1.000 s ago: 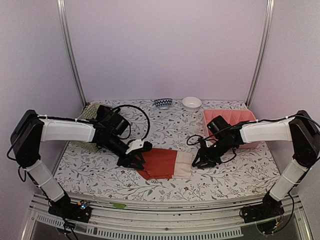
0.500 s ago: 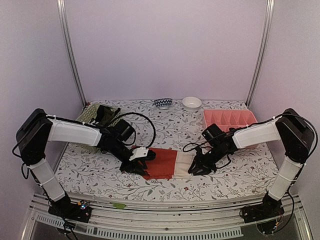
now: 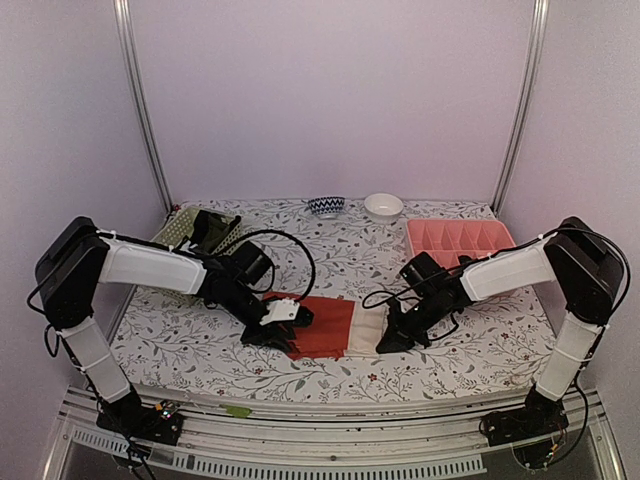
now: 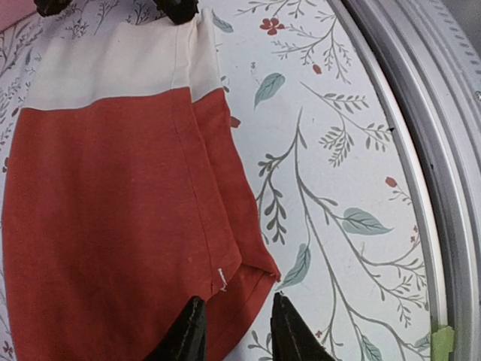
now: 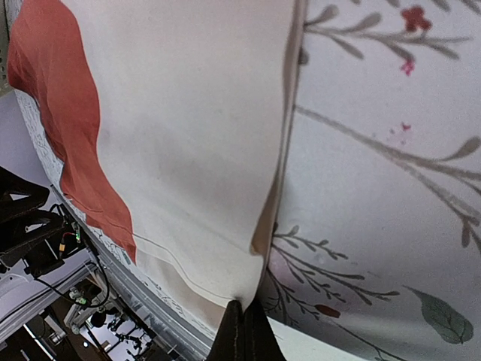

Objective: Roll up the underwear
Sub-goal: Smooth out the underwear at the center of the board.

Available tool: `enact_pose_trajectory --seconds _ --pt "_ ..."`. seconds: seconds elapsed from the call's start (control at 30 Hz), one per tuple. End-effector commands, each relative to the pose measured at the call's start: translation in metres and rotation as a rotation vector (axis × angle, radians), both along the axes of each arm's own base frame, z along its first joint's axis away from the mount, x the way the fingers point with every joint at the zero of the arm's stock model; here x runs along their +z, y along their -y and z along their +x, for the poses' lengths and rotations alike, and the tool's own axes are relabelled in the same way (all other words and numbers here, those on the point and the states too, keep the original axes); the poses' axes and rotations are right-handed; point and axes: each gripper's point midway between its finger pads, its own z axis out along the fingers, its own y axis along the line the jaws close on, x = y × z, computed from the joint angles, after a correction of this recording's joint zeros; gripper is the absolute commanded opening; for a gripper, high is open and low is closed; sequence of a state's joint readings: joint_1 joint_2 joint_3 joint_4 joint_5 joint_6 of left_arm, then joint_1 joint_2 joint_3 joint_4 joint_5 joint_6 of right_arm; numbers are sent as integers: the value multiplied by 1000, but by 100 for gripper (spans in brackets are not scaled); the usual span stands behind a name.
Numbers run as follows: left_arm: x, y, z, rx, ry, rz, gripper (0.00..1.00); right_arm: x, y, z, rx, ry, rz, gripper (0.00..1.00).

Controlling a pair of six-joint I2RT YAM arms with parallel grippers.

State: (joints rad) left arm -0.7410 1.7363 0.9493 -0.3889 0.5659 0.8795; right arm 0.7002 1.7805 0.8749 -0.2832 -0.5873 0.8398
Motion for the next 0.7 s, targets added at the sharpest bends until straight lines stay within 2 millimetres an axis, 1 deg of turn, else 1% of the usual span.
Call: enact_pose_trajectory --seconds 0.0,0.07,0.17,0.4,0.67 --pt "6 9 2 -45 71 -37 30 3 -4 2 4 8 7 0" --pt "8 11 3 -54 85 -50 29 4 -4 3 1 14 7 0" --pt "3 13 3 -79 113 -45 29 6 -5 5 0 19 8 0" --pt "-8 15 4 -120 185 -17 36 11 -7 7 -1 28 13 0" --pt "-21 12 7 -130 223 22 35 16 -10 10 2 37 21 0"
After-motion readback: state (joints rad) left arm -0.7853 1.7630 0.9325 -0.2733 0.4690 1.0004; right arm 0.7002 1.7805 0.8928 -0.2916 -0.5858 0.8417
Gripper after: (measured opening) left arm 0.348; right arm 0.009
